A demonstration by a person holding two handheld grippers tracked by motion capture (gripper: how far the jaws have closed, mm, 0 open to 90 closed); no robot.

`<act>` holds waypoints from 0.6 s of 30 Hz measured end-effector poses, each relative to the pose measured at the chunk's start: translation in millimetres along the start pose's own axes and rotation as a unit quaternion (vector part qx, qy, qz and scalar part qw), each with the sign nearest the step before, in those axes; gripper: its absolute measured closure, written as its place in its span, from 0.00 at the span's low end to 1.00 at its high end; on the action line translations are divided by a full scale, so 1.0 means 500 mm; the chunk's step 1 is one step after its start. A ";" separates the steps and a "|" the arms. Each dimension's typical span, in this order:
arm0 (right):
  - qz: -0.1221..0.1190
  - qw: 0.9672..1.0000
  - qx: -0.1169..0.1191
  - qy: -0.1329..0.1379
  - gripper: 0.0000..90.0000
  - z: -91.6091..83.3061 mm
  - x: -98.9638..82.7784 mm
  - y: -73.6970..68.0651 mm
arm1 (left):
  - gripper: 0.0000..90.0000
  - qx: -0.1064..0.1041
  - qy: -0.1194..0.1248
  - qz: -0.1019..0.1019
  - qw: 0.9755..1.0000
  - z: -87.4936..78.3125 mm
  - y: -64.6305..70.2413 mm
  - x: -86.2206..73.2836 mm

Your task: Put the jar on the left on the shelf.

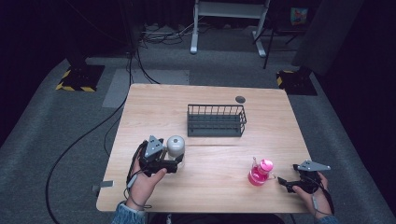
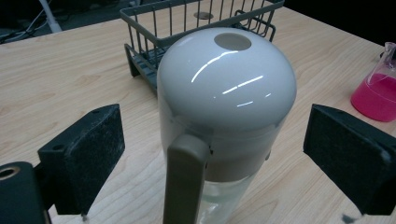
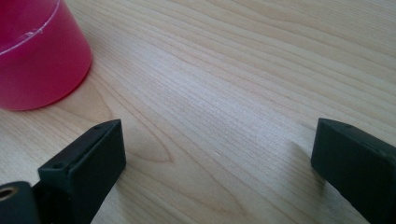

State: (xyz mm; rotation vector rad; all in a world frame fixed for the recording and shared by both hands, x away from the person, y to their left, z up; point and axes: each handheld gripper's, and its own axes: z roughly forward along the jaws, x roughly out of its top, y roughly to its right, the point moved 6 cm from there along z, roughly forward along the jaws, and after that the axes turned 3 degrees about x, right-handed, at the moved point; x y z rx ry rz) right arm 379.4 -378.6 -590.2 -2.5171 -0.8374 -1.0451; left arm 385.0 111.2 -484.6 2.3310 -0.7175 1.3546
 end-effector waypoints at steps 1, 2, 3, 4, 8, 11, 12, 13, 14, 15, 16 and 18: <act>0.000 1.000 0.000 0.000 0.03 0.000 0.000 0.000 | 0.06 -0.002 -0.001 0.001 1.000 0.003 0.001 0.000; 0.000 1.000 0.000 0.000 0.03 0.000 0.000 0.000 | 0.07 -0.004 0.000 0.001 1.000 0.006 0.002 0.001; 0.000 1.000 0.000 0.000 0.03 0.000 0.000 0.000 | 0.07 -0.006 0.000 0.002 1.000 0.008 0.003 0.002; 0.000 1.000 0.000 0.000 0.03 0.000 0.000 0.000 | 0.07 -0.008 -0.002 0.002 1.000 0.011 0.005 0.002; 0.000 1.000 0.000 0.000 0.03 0.000 0.000 0.000 | 0.10 -0.013 -0.004 0.004 1.000 0.020 0.008 0.001; 0.000 1.000 0.000 0.000 0.03 0.000 0.000 0.000 | 0.13 -0.012 -0.006 0.004 1.000 0.022 0.004 -0.005; 0.000 1.000 0.000 0.000 0.03 0.000 0.000 0.000 | 0.14 -0.011 -0.007 0.003 1.000 0.022 0.002 -0.007; 0.000 1.000 0.000 0.000 0.03 0.000 0.000 0.000 | 0.15 -0.011 -0.007 0.002 1.000 0.022 0.000 -0.009; 0.000 1.000 0.000 0.000 0.03 0.000 0.000 0.000 | 0.16 -0.011 -0.006 0.000 1.000 0.023 -0.001 -0.010; 0.000 1.000 0.000 0.000 0.03 0.000 0.000 0.000 | 0.18 -0.012 -0.008 0.001 1.000 0.024 -0.002 -0.012; 0.000 1.000 0.000 0.000 0.03 0.000 0.000 0.000 | 0.20 -0.014 -0.008 0.002 1.000 0.025 -0.001 -0.013; 0.000 1.000 0.000 0.000 0.03 0.000 0.000 0.000 | 0.24 -0.014 -0.010 0.007 1.000 0.028 0.001 -0.015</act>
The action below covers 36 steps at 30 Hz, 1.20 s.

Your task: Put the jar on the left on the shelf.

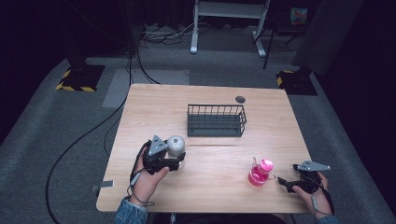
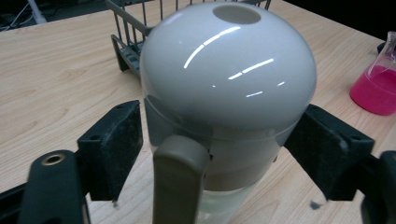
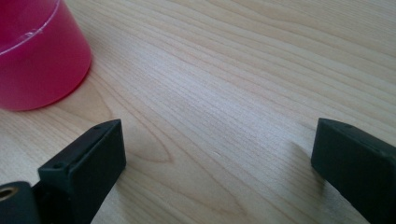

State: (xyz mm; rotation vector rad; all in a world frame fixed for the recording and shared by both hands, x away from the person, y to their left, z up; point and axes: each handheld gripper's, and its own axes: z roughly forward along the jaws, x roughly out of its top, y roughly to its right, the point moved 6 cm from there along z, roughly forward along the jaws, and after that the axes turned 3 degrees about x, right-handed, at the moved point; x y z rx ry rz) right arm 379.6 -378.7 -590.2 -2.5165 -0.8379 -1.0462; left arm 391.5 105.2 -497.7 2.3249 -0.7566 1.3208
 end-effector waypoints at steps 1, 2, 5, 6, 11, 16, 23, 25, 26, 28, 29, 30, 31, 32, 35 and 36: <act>0.000 1.000 0.000 0.000 0.03 0.000 0.000 0.000 | 0.26 0.001 -0.001 0.002 1.000 0.001 0.001 -0.001; 0.000 1.000 0.000 0.000 0.03 0.000 0.000 0.000 | 0.30 0.004 -0.002 0.005 1.000 0.002 0.000 -0.002; 0.000 1.000 0.000 0.000 0.03 0.000 0.000 0.000 | 0.32 0.004 -0.001 0.008 1.000 0.001 -0.002 -0.003; 0.000 1.000 0.000 0.000 0.03 0.000 0.000 0.000 | 0.32 0.006 -0.001 0.010 1.000 0.001 -0.003 -0.003; 0.000 1.000 0.000 0.000 0.03 0.000 0.000 0.000 | 0.33 0.013 -0.003 0.016 1.000 0.001 -0.002 0.000; 0.000 1.000 0.001 0.000 0.03 0.001 0.000 0.001 | 0.33 0.018 -0.005 0.017 1.000 0.004 -0.002 0.003; 0.000 1.000 0.000 0.000 0.03 0.001 0.000 0.001 | 0.33 0.016 -0.010 0.019 1.000 0.008 0.002 0.012; -0.001 1.000 0.000 0.000 0.03 0.000 0.000 0.001 | 0.33 0.014 -0.008 0.017 1.000 0.009 0.004 0.015; 0.000 1.000 0.000 0.000 0.03 0.001 0.000 0.001 | 0.33 0.013 -0.005 0.016 1.000 0.008 0.006 0.018; 0.000 1.000 0.000 0.000 0.03 0.000 0.000 0.001 | 0.33 0.015 0.011 0.020 1.000 0.001 0.007 0.030; 0.000 1.000 0.000 0.000 0.03 0.000 0.000 0.001 | 0.33 0.014 0.013 0.022 1.000 -0.003 0.007 0.037; 0.000 1.000 0.000 0.000 0.03 0.001 0.000 0.001 | 0.34 0.015 0.014 0.023 1.000 -0.007 0.007 0.043; 0.000 1.000 0.000 0.000 0.03 0.000 0.000 0.001 | 0.34 0.015 0.010 0.025 1.000 -0.008 0.007 0.047; 0.000 1.000 0.000 0.000 0.03 0.001 0.000 0.001 | 0.34 0.015 0.007 0.026 1.000 -0.009 0.007 0.050; 0.000 1.000 0.000 0.000 0.03 0.000 0.000 0.001 | 0.34 0.015 0.004 0.032 0.999 -0.008 0.009 0.052; 0.000 1.000 0.000 0.000 0.03 0.000 0.000 0.001 | 0.34 0.016 0.004 0.035 0.999 -0.009 0.011 0.053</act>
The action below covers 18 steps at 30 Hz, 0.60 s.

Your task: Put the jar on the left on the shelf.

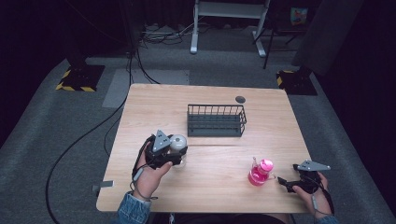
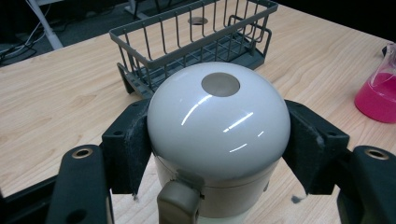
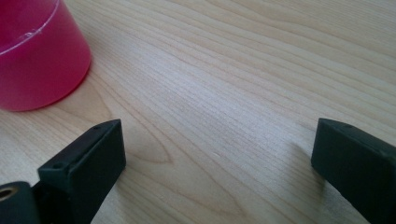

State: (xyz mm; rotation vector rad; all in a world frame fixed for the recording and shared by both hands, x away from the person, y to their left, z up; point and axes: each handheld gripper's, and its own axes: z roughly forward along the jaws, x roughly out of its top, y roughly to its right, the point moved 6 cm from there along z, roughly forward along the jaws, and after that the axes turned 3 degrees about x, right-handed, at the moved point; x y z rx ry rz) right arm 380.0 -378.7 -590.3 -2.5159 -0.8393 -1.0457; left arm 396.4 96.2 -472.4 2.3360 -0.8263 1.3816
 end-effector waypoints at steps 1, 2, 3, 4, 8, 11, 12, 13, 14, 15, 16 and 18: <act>0.000 1.000 0.000 0.000 0.03 0.000 0.000 0.000 | 0.34 0.001 0.001 0.002 1.000 0.000 0.001 0.000; 0.000 1.000 0.000 0.000 0.03 0.000 0.000 0.000 | 0.34 0.000 0.001 0.001 1.000 0.000 0.002 0.001; 0.000 1.000 0.000 0.000 0.03 0.000 0.000 0.000 | 0.34 0.001 0.000 0.001 1.000 -0.001 0.001 0.002; 0.000 1.000 0.000 0.000 0.03 0.000 0.000 0.000 | 0.35 0.002 0.000 0.002 1.000 -0.002 0.001 0.003; 0.000 1.000 0.000 0.000 0.03 0.000 0.000 0.000 | 0.35 0.009 0.007 0.007 1.000 -0.004 0.000 0.010; 0.000 1.000 0.000 0.000 0.03 0.000 0.000 0.000 | 0.35 0.004 0.009 0.001 1.000 -0.007 -0.001 0.017; 0.000 1.000 0.000 0.000 0.03 0.000 0.000 0.000 | 0.35 0.001 0.007 0.002 1.000 -0.007 -0.002 0.019; 0.000 1.000 0.000 0.000 0.03 0.000 0.000 0.000 | 0.35 0.001 0.008 -0.001 1.000 -0.008 -0.003 0.023; 0.000 1.000 0.000 0.000 0.03 0.000 0.000 0.000 | 0.35 -0.001 0.008 0.003 1.000 -0.010 -0.003 0.029; 0.000 1.000 0.000 0.000 0.03 0.000 0.000 0.000 | 0.35 0.001 0.011 0.003 1.000 -0.011 -0.003 0.037; 0.000 1.000 0.000 0.000 0.03 0.000 0.000 0.000 | 0.35 0.001 0.011 0.006 1.000 -0.012 -0.003 0.043; 0.000 1.000 0.000 0.000 0.03 0.000 0.000 0.000 | 0.35 0.001 0.014 0.007 1.000 -0.015 -0.003 0.054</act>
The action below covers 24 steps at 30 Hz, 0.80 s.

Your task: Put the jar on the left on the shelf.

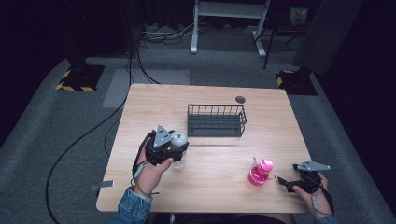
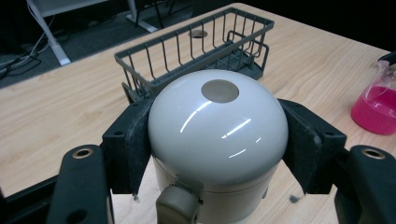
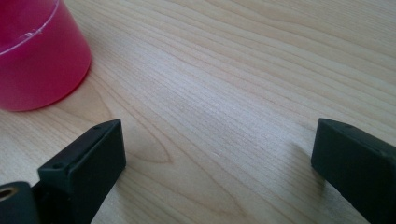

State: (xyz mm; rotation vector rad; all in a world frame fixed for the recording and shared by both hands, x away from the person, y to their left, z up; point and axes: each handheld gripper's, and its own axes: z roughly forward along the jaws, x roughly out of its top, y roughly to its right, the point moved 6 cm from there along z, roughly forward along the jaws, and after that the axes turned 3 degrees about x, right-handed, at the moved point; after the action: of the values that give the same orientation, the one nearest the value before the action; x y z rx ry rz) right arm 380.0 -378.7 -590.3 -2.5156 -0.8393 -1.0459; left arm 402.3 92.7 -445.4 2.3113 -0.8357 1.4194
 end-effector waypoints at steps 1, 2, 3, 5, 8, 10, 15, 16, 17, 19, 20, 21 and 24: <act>0.000 1.000 0.000 0.000 0.03 0.000 0.000 0.000 | 0.35 -0.002 0.001 0.002 1.000 -0.001 0.000 0.006; 0.000 1.000 0.000 0.000 0.03 0.000 0.000 0.000 | 0.35 -0.002 0.002 0.002 1.000 -0.002 0.000 0.012; 0.000 1.000 0.000 0.000 0.03 0.000 0.000 0.000 | 0.35 -0.002 0.003 0.003 1.000 -0.002 0.000 0.016; 0.000 1.000 0.000 0.000 0.03 0.000 0.000 0.000 | 0.35 -0.002 0.003 0.007 1.000 -0.004 0.000 0.028; 0.000 1.000 0.000 0.000 0.03 0.000 0.000 0.000 | 0.35 -0.004 0.004 0.010 1.000 -0.006 0.001 0.045; 0.000 1.000 0.000 0.000 0.03 0.000 0.000 0.000 | 0.35 -0.006 0.005 0.011 1.000 -0.006 0.002 0.052; 0.000 1.000 0.000 0.000 0.03 0.000 0.000 0.000 | 0.35 -0.012 0.006 0.019 1.000 -0.007 0.003 0.078; 0.000 1.000 0.000 0.000 0.03 0.000 0.000 0.000 | 0.35 -0.012 0.007 0.021 1.000 -0.007 0.003 0.083; 0.000 1.000 0.000 0.000 0.03 0.000 0.000 0.000 | 0.35 -0.013 0.007 0.023 1.000 -0.008 0.003 0.088; 0.000 1.000 0.000 0.000 0.03 0.000 0.000 0.000 | 0.35 -0.015 0.008 0.023 1.000 -0.007 0.001 0.097; 0.000 1.000 0.000 0.000 0.03 0.000 0.000 0.000 | 0.35 -0.017 0.008 0.022 1.000 -0.006 0.001 0.101; 0.000 1.000 0.000 0.000 0.03 0.000 0.000 0.000 | 0.35 -0.018 0.008 0.022 1.000 -0.005 0.000 0.105; 0.000 1.000 0.000 0.000 0.03 0.000 0.000 0.000 | 0.35 -0.020 0.008 0.025 0.999 -0.002 0.000 0.119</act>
State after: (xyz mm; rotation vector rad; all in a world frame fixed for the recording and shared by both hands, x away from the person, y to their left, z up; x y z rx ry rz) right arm 380.0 -378.7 -590.3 -2.5156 -0.8395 -1.0458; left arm 421.9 74.6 -392.3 2.2628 -0.9144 1.4263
